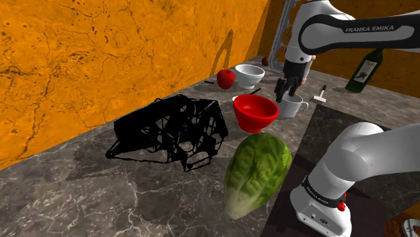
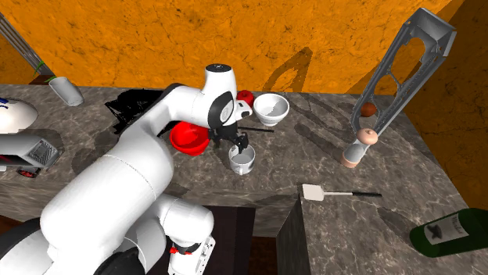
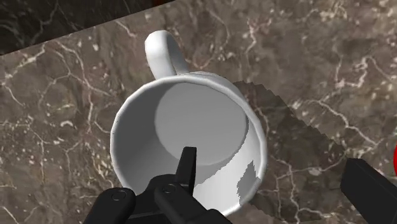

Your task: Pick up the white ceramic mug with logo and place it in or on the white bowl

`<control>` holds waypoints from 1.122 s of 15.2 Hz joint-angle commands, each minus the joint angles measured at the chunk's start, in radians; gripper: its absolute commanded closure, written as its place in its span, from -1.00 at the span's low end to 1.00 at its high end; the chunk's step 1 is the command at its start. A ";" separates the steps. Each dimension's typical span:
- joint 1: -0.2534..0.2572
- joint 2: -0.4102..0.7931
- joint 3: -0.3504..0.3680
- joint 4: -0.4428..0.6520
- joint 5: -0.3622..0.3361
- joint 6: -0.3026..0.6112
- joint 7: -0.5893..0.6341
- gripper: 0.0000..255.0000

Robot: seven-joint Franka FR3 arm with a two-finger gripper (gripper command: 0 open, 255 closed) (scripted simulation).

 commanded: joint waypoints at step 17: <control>-0.010 0.005 -0.019 -0.089 -0.020 0.094 0.000 1.00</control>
